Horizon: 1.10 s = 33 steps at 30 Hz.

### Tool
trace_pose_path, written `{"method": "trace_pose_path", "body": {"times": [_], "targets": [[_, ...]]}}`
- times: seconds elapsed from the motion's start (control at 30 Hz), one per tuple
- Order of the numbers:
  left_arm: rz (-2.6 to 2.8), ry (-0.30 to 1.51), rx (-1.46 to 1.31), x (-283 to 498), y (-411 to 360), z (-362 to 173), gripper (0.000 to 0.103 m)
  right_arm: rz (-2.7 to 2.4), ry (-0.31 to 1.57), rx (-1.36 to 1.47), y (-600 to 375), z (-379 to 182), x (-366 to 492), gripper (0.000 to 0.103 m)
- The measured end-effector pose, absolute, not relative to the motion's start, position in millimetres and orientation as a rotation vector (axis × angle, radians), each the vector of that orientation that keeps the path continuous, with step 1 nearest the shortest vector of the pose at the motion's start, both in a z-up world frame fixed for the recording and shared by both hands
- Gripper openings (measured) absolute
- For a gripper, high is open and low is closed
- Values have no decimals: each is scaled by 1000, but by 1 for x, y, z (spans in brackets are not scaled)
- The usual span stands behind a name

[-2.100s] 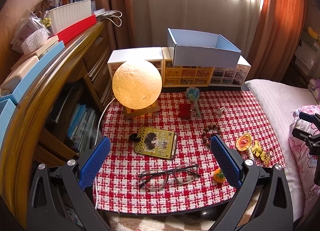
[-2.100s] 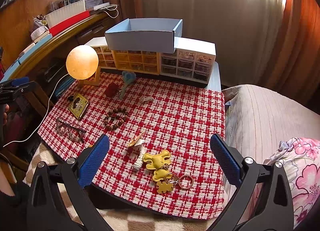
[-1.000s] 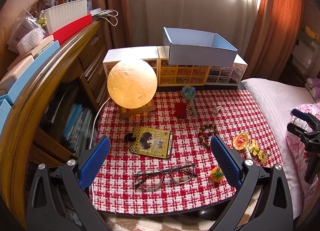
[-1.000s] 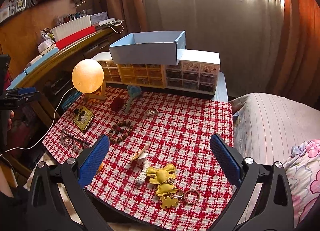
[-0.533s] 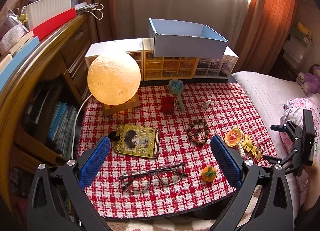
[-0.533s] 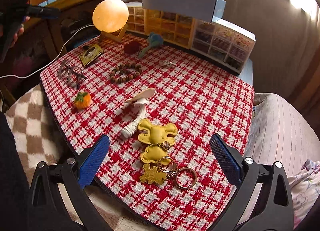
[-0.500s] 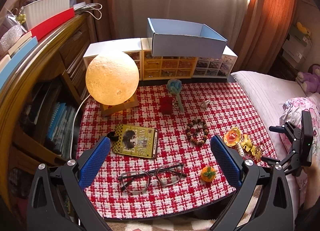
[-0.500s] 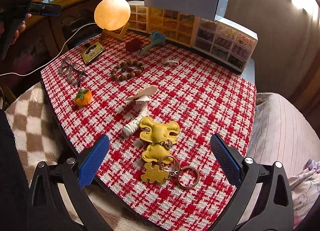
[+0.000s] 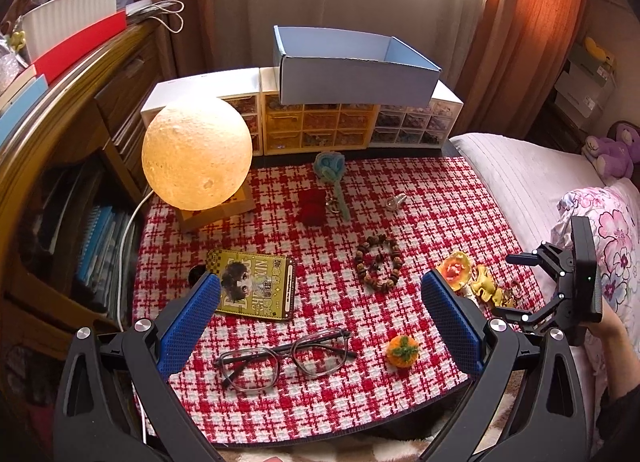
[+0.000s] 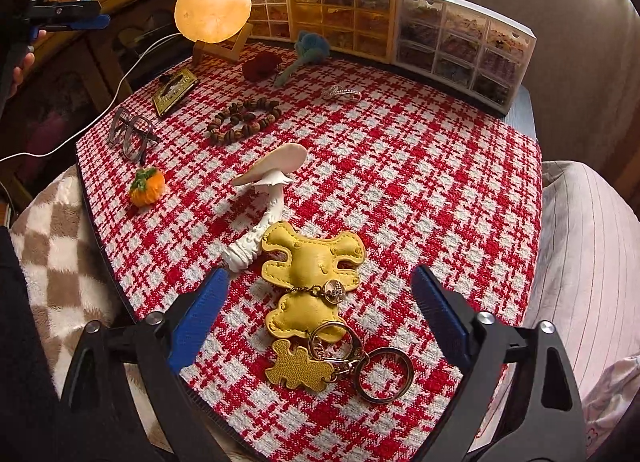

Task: Organize jewelry
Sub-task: 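Close right tool on yellow leather keychain while left tool approaches white mushroom figurine, then close left tool on the white stem of the mushroom figurine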

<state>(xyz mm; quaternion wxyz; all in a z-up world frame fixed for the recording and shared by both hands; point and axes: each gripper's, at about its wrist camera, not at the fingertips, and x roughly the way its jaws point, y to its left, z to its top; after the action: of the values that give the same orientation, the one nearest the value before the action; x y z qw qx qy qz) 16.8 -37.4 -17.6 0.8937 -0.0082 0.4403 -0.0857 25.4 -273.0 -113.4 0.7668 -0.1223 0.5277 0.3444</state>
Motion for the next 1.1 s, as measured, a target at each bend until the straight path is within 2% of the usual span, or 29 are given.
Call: {"method": "trace_pose_path", "body": {"times": [0.07, 0.27, 0.3, 0.37, 0.73, 0.93, 1.1], "targets": [[-183, 917, -17, 18, -39, -18, 100, 751, 1165, -276, -271, -118, 27, 72], [-209, 924, -14, 20, -45, -21, 100, 722, 1199, -302, -266, -130, 27, 68], [-215, 926, -12, 21, -47, -21, 100, 708, 1199, -291, -267, -129, 28, 60], [-230, 931, -3, 22, -52, -23, 100, 682, 1193, -276, -272, -128, 31, 53], [-384, 979, 34, 27, -105, -35, 99, 644, 1199, -265, -284, -128, 36, 49], [-575, 1080, -76, 26, -154, -54, 99, 655, 1210, -263, -284, -128, 38, 49], [-608, 1137, -42, 15, -198, -73, 99, 690, 1213, -200, -293, -128, 42, 49]]}}
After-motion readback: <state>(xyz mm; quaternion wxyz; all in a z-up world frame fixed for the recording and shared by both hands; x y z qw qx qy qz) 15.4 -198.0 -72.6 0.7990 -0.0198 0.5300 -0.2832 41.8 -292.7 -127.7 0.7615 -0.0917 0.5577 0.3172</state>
